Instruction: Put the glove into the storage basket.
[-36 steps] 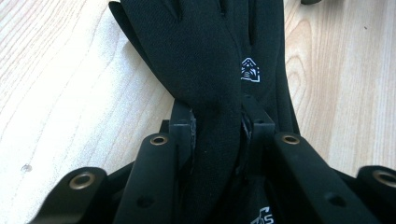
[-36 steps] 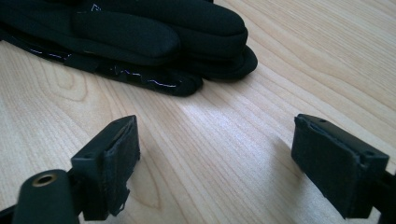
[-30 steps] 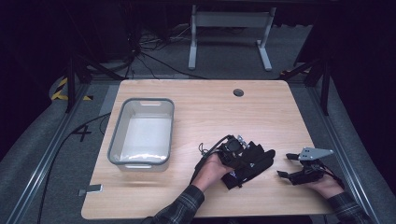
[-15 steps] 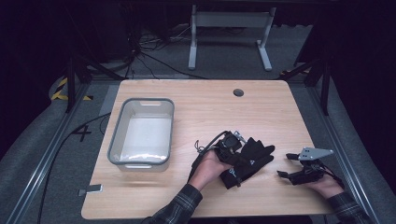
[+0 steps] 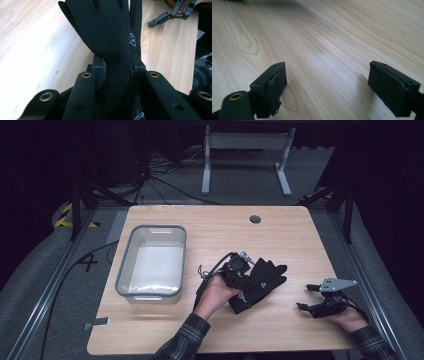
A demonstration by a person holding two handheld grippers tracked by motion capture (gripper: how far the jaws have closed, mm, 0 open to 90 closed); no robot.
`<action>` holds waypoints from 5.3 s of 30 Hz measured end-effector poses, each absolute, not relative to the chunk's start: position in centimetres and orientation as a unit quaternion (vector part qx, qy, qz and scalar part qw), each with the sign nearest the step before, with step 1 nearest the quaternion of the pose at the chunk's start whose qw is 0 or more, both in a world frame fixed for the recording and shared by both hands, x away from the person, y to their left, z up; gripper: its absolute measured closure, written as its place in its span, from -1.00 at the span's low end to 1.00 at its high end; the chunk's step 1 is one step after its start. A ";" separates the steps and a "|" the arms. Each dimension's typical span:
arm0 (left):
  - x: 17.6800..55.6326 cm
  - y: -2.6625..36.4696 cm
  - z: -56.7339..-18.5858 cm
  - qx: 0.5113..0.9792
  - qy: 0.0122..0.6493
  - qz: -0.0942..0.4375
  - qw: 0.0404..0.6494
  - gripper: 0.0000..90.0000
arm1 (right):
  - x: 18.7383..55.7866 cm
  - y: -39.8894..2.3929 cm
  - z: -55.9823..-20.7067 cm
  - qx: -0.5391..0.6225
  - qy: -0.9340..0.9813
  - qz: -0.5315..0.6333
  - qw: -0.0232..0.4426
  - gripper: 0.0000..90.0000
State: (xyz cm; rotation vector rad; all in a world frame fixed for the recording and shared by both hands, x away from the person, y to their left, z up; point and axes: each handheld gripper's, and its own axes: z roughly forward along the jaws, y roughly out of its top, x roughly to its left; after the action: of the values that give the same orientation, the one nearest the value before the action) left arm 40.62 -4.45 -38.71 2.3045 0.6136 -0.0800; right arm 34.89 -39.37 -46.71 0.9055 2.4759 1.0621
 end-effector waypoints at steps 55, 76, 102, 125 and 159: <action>41.9 11.2 -32.4 0.833 0.381 0.077 0.393 0.63 | 35.0 -39.4 -46.7 0.313 0.862 0.370 0.148 -0.65; 41.3 19.5 -34.0 0.782 0.480 0.102 0.384 0.63 | 35.2 -39.5 -46.7 0.303 0.866 0.370 0.143 -0.66; 45.0 21.3 -40.1 0.783 0.523 0.072 0.328 0.58 | 35.1 -39.5 -46.7 0.303 0.866 0.371 0.145 -0.66; 44.7 21.2 -39.5 0.781 0.521 0.134 0.318 -0.52 | 35.0 -39.6 -46.7 0.304 0.866 0.370 0.144 -0.66; 41.7 10.3 -36.4 0.817 0.402 0.112 0.398 -0.66 | 35.1 -39.6 -46.7 0.303 0.866 0.370 0.145 -0.67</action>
State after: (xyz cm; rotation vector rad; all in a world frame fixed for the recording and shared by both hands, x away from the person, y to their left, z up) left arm 41.74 10.33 -36.42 2.0683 1.0190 0.2830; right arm 35.06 -39.58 -46.71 0.8741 2.4954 1.0666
